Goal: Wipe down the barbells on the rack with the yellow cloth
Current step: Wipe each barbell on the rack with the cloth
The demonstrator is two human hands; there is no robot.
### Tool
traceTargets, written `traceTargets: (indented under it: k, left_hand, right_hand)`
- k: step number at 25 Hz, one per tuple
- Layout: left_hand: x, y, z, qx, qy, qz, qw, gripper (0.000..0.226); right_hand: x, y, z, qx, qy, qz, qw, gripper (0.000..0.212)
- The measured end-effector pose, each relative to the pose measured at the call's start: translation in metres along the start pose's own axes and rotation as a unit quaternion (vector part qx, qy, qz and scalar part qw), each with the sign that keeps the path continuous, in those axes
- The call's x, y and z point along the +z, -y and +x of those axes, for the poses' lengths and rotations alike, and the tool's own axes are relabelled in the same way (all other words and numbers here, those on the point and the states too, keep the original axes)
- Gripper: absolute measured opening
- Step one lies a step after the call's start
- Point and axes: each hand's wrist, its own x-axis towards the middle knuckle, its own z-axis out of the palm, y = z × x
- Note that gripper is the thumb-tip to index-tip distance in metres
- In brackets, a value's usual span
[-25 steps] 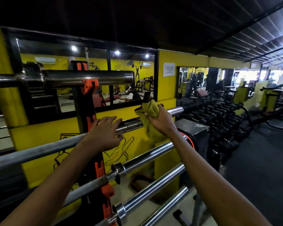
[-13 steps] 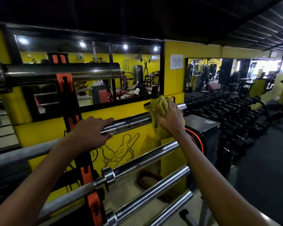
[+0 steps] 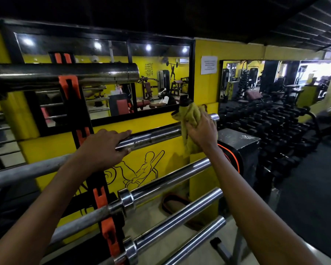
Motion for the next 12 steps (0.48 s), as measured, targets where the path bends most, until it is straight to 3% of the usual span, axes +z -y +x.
traceTargets:
  k: [2, 5, 7, 9, 10, 11, 12]
  left_hand:
    - [0.001, 0.000, -0.001, 0.001, -0.006, -0.001, 1.000, 0.065]
    - [0.002, -0.002, -0.002, -0.004, 0.001, 0.001, 1.000, 0.063]
    - [-0.001, -0.003, -0.004, -0.003, -0.013, -0.007, 1.000, 0.057]
    - [-0.003, -0.006, -0.011, -0.019, -0.092, -0.052, 0.994, 0.046]
    - [-0.003, -0.007, -0.019, -0.030, -0.124, -0.074, 0.989, 0.042]
    - [-0.001, -0.008, -0.028, -0.030, -0.135, -0.082, 0.987, 0.043]
    - [0.003, -0.009, -0.036, -0.020, -0.131, -0.087, 0.987, 0.046]
  right_hand:
    - [-0.002, -0.010, 0.004, 0.132, -0.077, 0.083, 0.985, 0.079]
    - [0.000, 0.007, -0.002, 0.303, -0.107, 0.227, 0.919, 0.082]
    - [0.005, 0.017, -0.004, 0.357, -0.125, 0.398, 0.836, 0.088]
    - [0.015, 0.009, -0.009, 0.402, -0.088, 0.556, 0.722, 0.095]
    - [0.020, 0.006, -0.019, 0.410, -0.050, 0.591, 0.693, 0.092]
    - [0.017, 0.012, -0.033, 0.405, -0.050, 0.602, 0.687, 0.079]
    - [0.017, 0.018, -0.043, 0.401, -0.035, 0.635, 0.659, 0.062]
